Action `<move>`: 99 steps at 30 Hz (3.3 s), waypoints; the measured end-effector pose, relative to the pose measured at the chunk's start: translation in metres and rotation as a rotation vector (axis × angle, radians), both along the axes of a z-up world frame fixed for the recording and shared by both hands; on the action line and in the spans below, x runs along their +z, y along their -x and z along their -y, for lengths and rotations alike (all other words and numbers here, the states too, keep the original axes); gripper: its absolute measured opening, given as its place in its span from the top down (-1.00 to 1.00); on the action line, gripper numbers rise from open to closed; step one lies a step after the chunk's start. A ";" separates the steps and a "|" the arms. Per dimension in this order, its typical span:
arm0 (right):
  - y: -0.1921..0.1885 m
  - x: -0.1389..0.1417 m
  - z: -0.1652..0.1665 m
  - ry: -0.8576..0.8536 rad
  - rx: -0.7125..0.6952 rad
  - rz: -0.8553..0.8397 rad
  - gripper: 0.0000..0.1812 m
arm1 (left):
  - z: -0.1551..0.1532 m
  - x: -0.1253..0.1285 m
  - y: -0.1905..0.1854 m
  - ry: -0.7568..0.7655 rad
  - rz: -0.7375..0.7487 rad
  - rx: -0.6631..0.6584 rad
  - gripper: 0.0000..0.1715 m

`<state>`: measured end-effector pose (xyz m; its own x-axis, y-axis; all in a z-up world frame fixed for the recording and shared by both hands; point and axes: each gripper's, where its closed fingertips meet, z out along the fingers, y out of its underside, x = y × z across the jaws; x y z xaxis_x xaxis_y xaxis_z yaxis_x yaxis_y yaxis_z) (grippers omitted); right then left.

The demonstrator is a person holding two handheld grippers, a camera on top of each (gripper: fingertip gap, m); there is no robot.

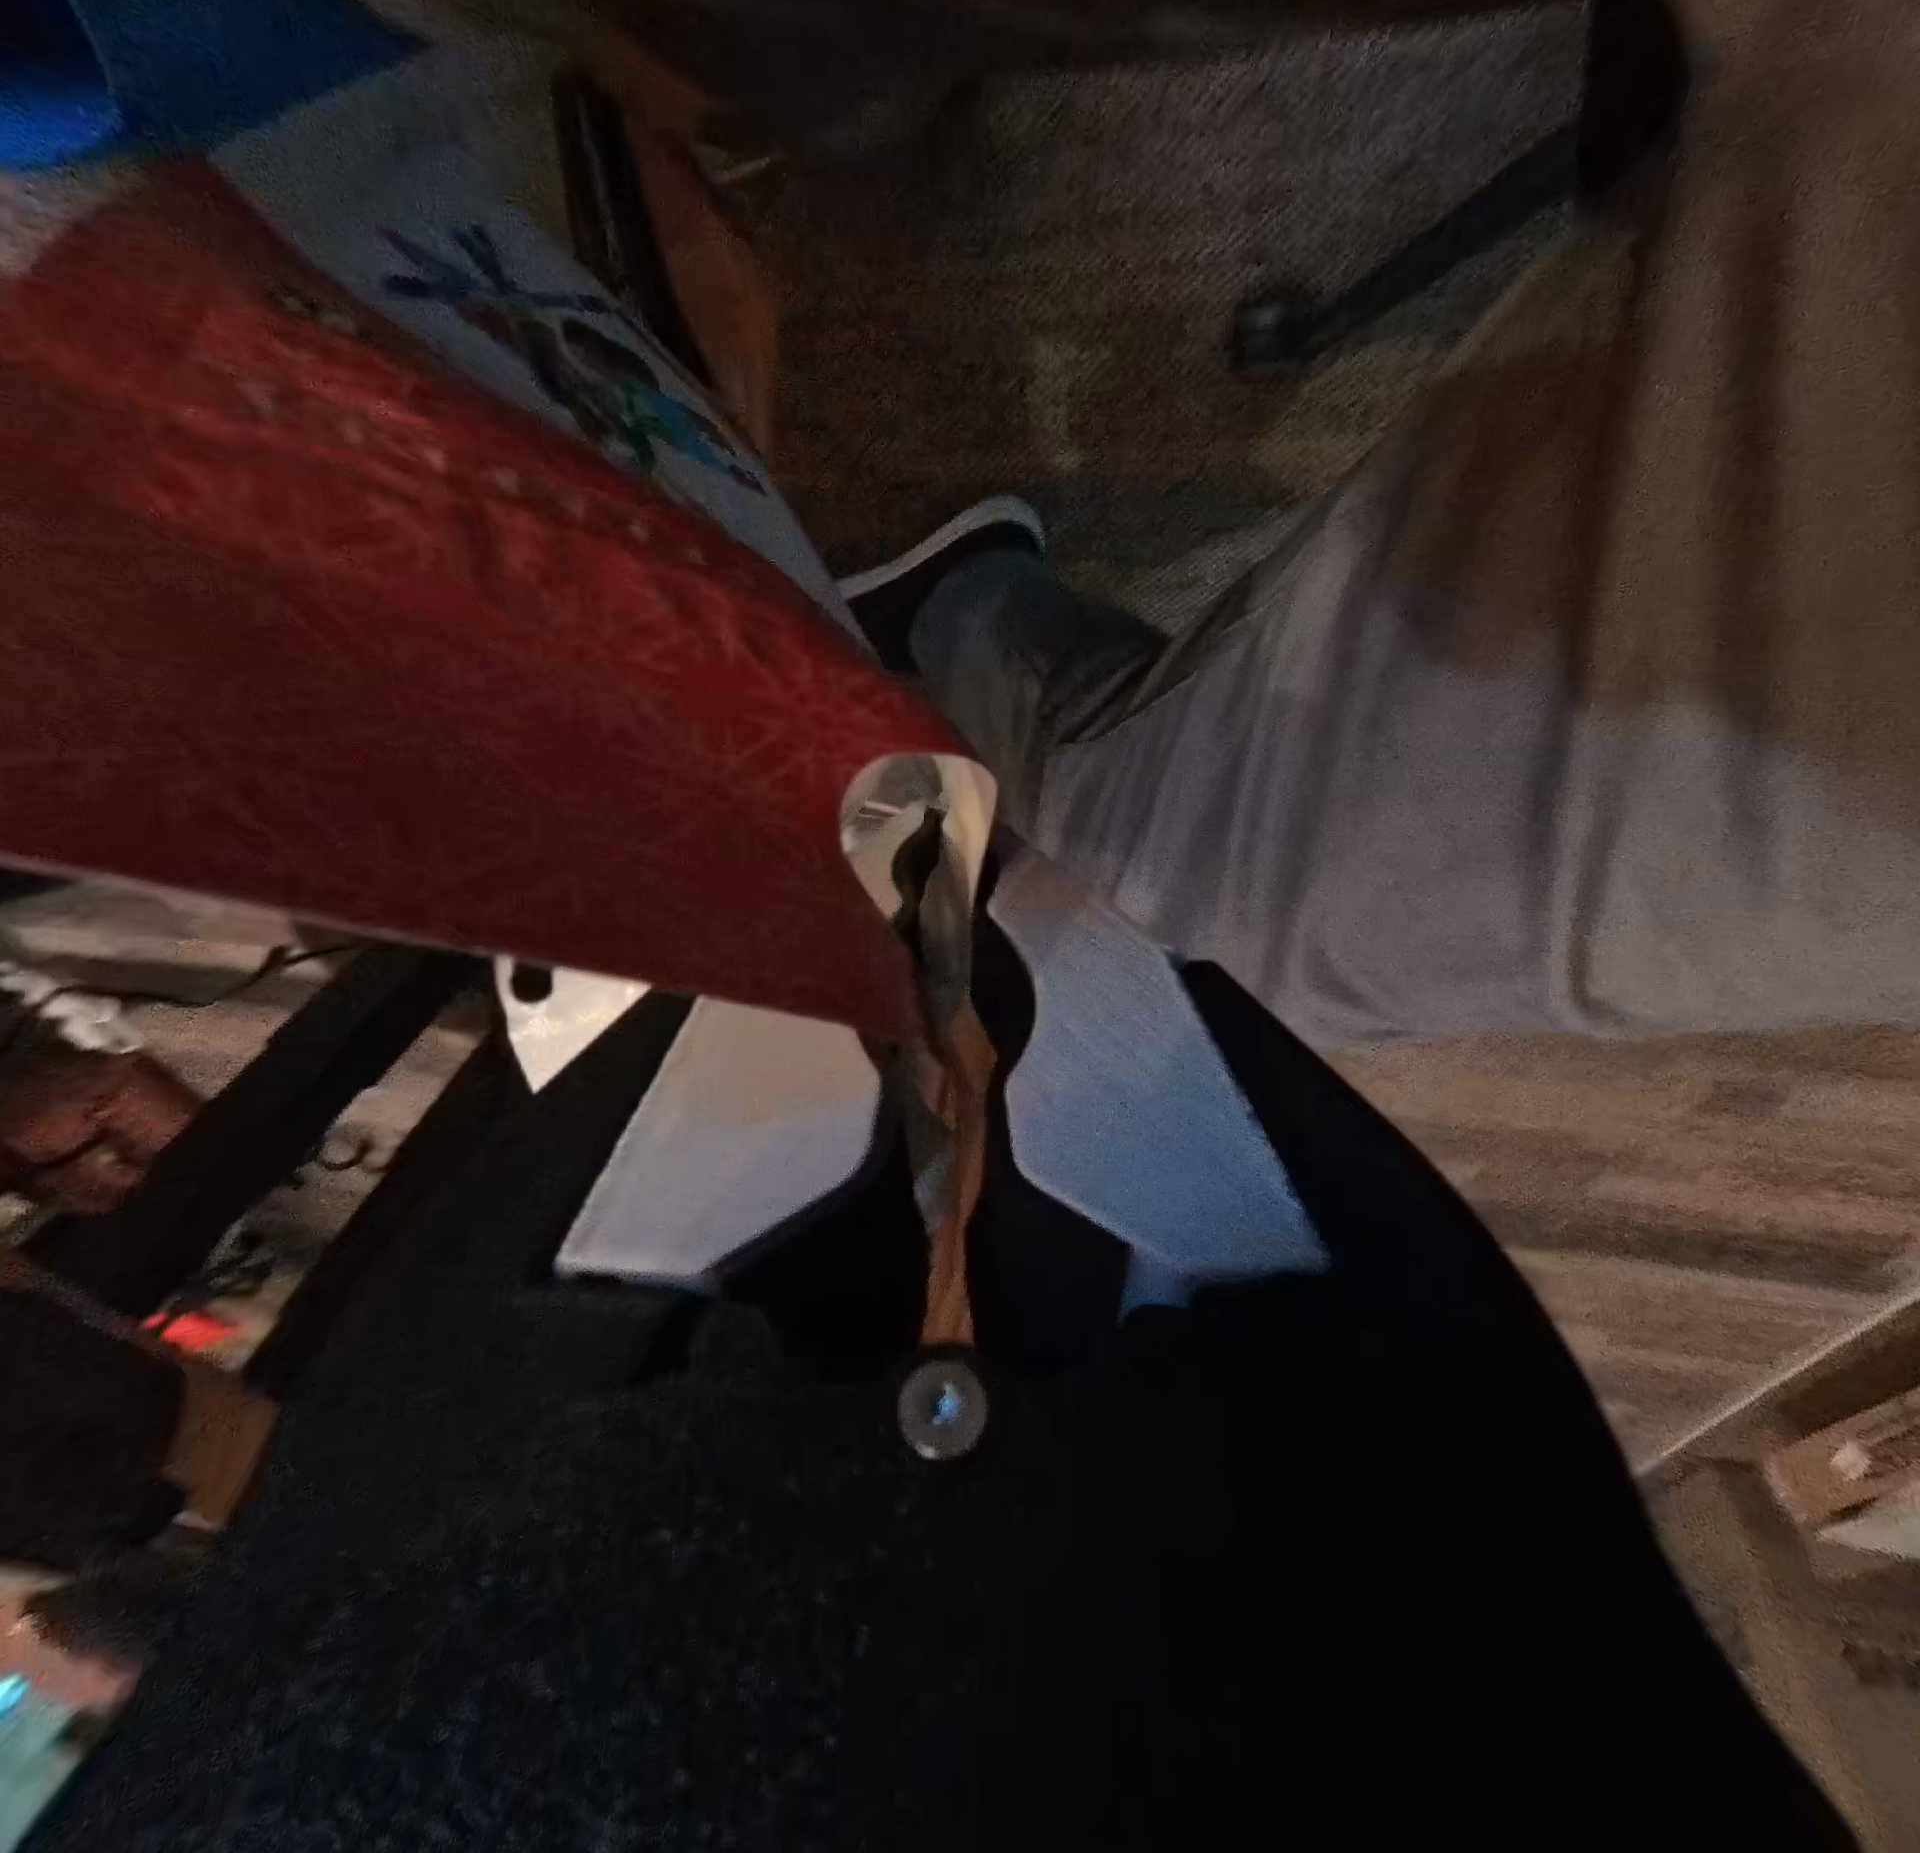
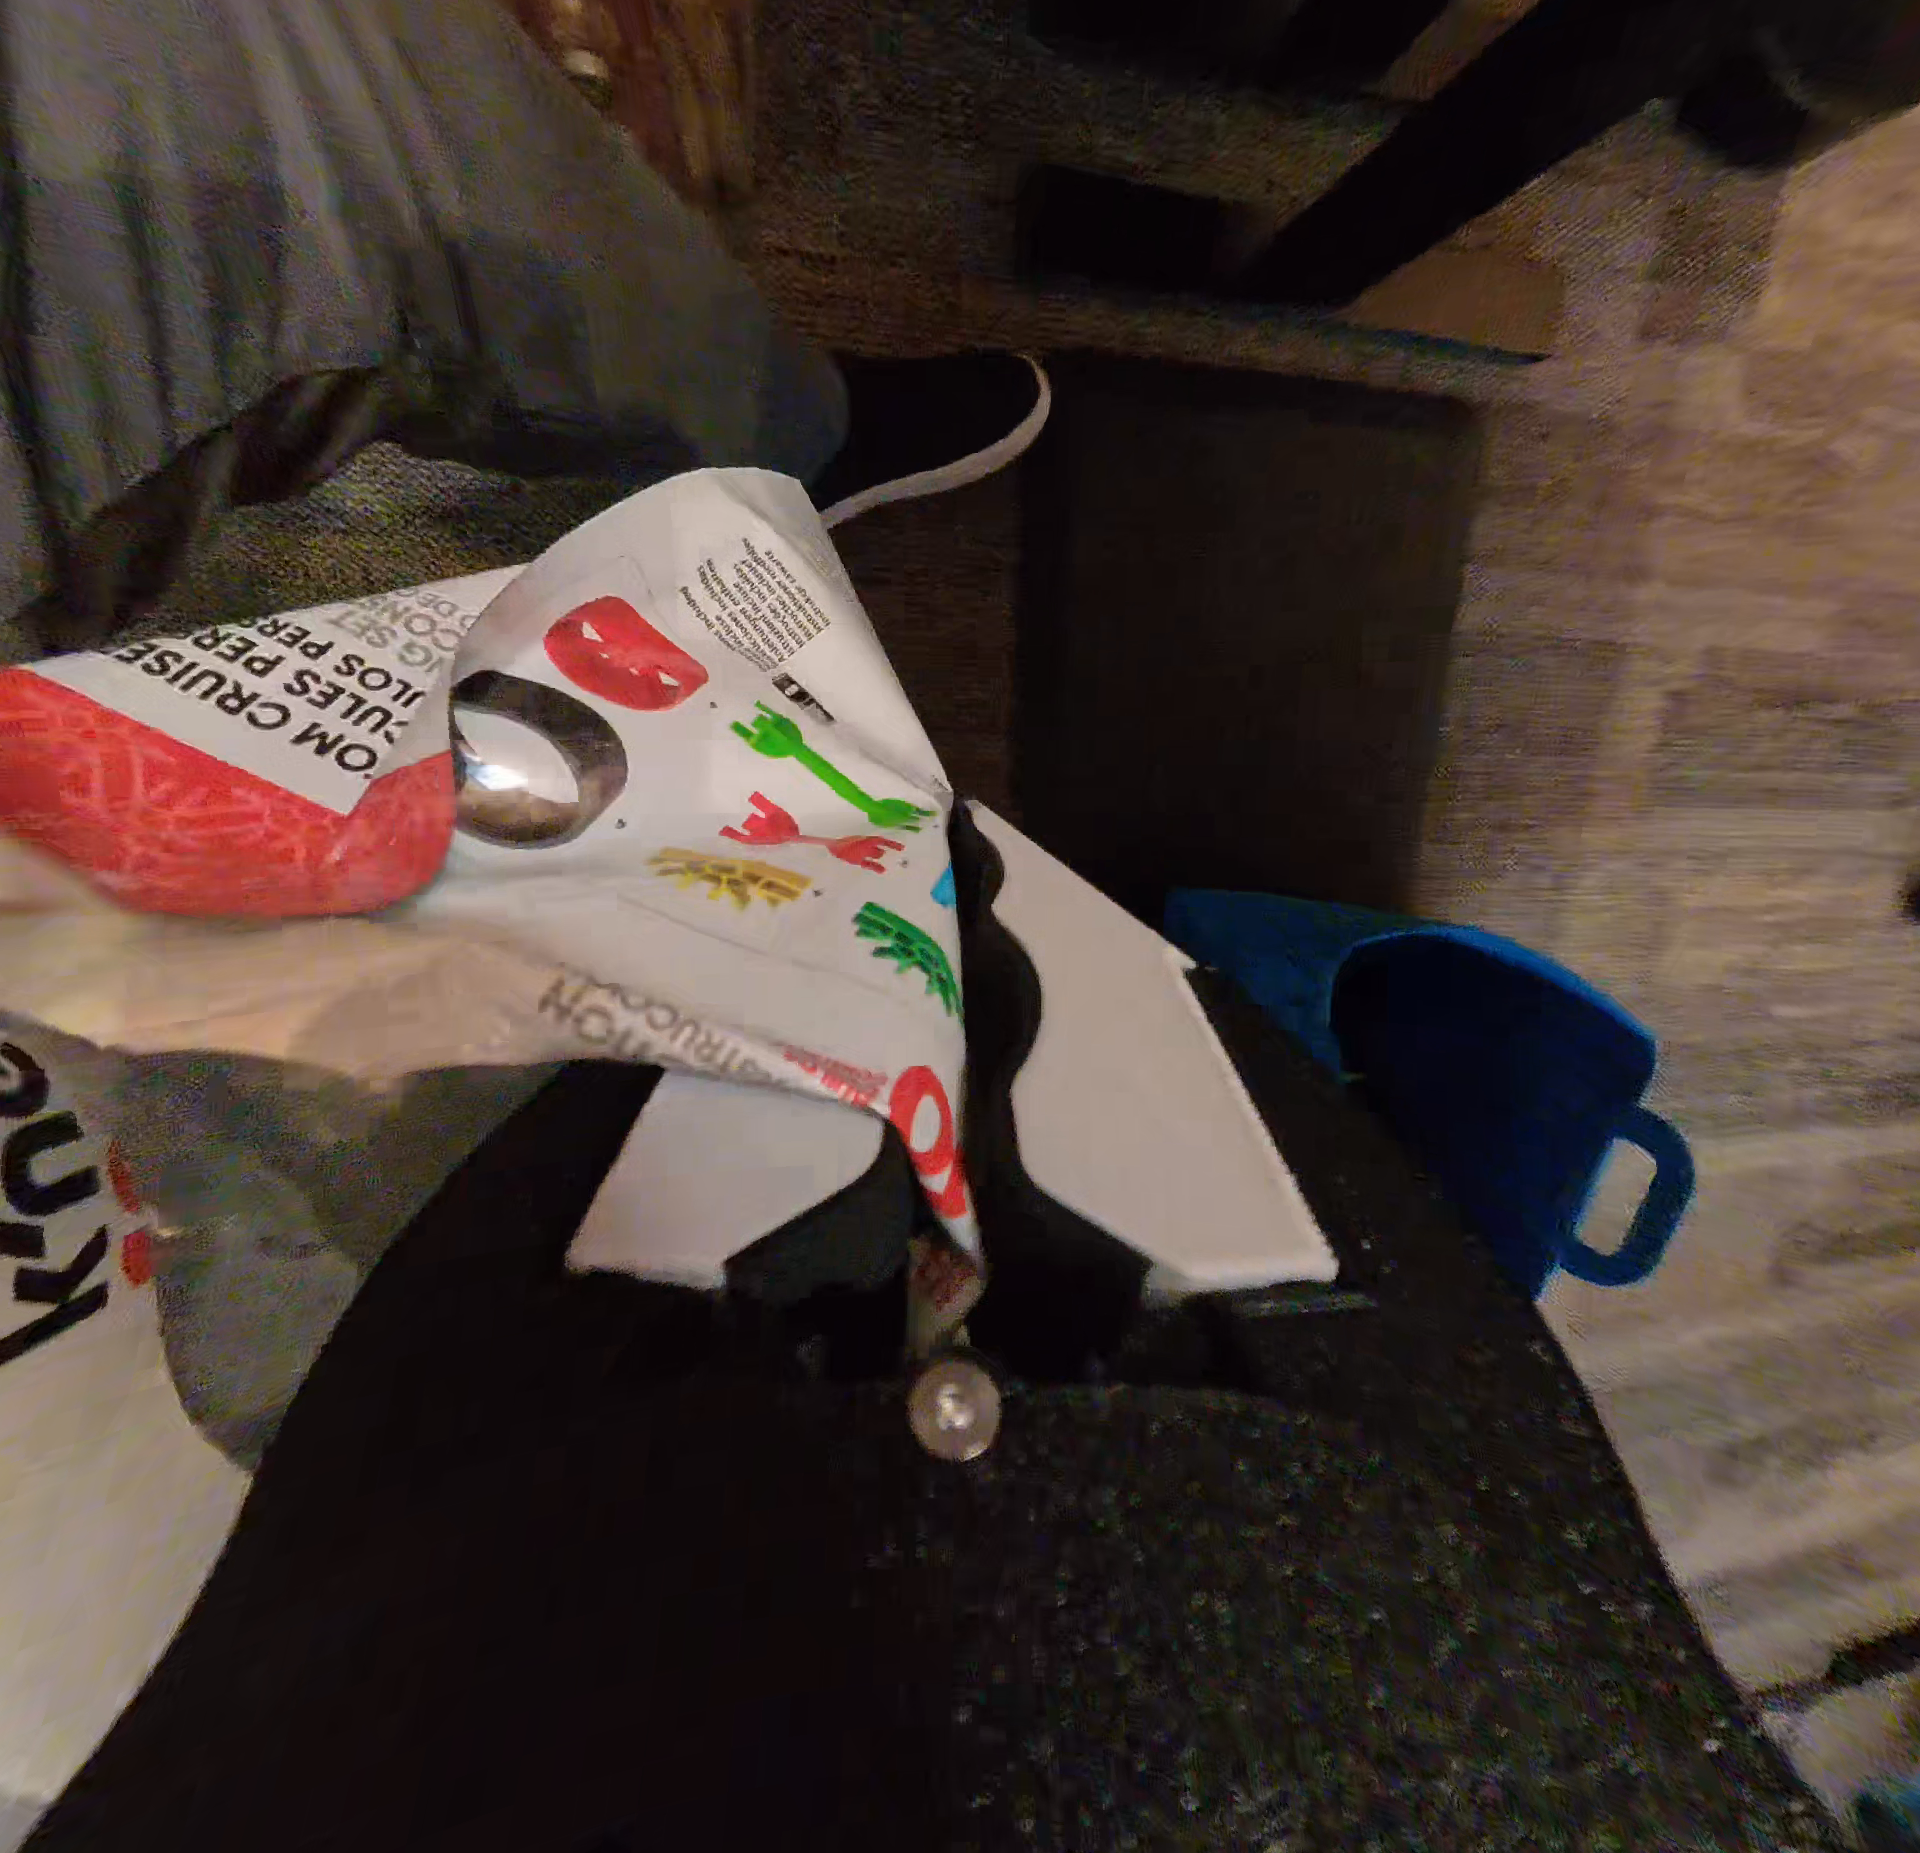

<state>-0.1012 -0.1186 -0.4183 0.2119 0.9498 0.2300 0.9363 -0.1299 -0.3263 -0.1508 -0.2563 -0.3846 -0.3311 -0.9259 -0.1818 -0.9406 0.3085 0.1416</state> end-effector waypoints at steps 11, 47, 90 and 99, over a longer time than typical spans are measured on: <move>0.009 0.030 0.024 0.147 0.026 -0.184 0.85 | -0.018 0.036 0.019 -0.056 -0.095 -0.063 1.00; -0.182 0.306 -0.054 -0.226 -0.495 -0.887 0.14 | -0.099 0.290 0.090 -0.352 -0.132 0.080 1.00; -0.282 0.225 -0.180 0.440 -1.133 -0.592 0.79 | -0.289 0.375 0.036 0.218 -0.185 0.052 1.00; -0.252 0.217 -0.153 0.701 -1.182 -0.574 0.31 | -0.299 0.377 0.033 0.266 -0.227 0.021 1.00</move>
